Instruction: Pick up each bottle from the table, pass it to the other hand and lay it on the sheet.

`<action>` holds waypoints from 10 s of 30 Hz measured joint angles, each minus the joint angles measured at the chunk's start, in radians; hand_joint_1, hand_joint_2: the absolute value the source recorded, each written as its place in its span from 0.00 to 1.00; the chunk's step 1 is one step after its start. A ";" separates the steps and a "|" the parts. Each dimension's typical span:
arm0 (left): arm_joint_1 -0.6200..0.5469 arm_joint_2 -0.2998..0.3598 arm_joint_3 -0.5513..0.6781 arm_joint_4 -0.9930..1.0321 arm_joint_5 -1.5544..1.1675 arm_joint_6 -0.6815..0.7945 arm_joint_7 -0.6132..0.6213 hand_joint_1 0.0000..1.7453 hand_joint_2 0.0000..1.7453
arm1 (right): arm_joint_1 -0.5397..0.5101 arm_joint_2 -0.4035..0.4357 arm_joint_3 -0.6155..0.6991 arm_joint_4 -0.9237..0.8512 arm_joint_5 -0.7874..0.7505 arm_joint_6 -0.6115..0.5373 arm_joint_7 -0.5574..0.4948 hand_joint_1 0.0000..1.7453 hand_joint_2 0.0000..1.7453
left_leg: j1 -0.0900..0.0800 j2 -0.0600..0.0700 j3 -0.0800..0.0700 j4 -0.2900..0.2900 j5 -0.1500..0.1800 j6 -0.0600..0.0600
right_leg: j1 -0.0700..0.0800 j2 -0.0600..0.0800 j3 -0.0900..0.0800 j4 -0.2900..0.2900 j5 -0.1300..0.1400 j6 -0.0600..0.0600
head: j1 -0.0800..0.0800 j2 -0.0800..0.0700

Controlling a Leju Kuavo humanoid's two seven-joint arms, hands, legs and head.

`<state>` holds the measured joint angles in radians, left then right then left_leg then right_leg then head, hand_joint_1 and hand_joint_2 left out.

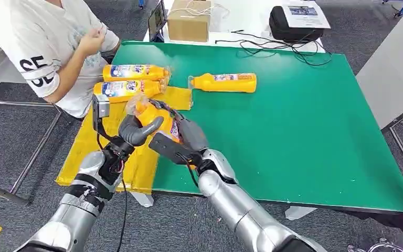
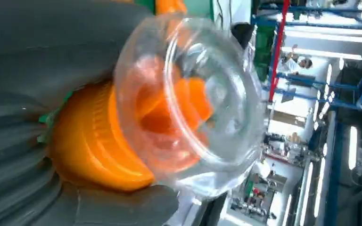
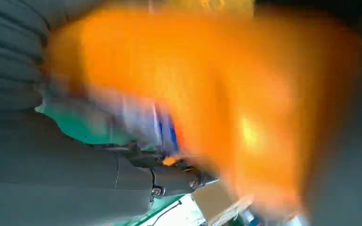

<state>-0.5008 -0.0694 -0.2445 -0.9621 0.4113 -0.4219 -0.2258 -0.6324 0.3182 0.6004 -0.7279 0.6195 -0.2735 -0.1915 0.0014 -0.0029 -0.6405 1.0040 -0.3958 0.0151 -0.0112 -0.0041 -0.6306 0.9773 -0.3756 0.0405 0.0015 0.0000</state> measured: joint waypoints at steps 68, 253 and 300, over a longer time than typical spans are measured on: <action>-0.149 0.166 -0.258 0.316 -1.711 0.697 -0.154 1.00 1.00 | 0.094 -0.095 -0.251 -0.235 -0.140 0.077 -0.063 0.00 1.00 | 0.000 0.000 0.000 0.000 0.000 0.000 | 0.000 0.000 0.000 0.000 0.000 0.000 | 0.000 0.000; 0.152 0.013 0.307 -0.027 -0.231 0.181 -0.130 0.00 1.00 | 0.189 -0.379 -0.169 -0.116 0.470 0.159 0.371 1.00 1.00 | 0.000 -0.001 0.002 0.000 0.000 0.000 | 0.000 0.000 0.003 -0.001 0.000 0.000 | 0.000 0.000; 0.000 -0.056 0.098 0.143 -0.393 0.193 -0.117 0.00 1.00 | 0.017 -0.067 -0.185 -0.046 0.057 -0.085 0.019 1.00 1.00 | 0.000 0.004 0.002 0.000 0.000 0.000 | 0.000 0.003 0.001 0.000 0.002 -0.002 | 0.000 0.000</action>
<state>-0.5008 -0.1255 -0.1469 -0.8190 0.0186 -0.2284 -0.3426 -0.6151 0.2514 0.4150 -0.7736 0.6764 -0.3590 -0.1721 0.0012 0.0011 -0.6383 1.0040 -0.3954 0.0151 -0.0112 -0.0013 -0.6292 0.9769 -0.3733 0.0382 0.0015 0.0000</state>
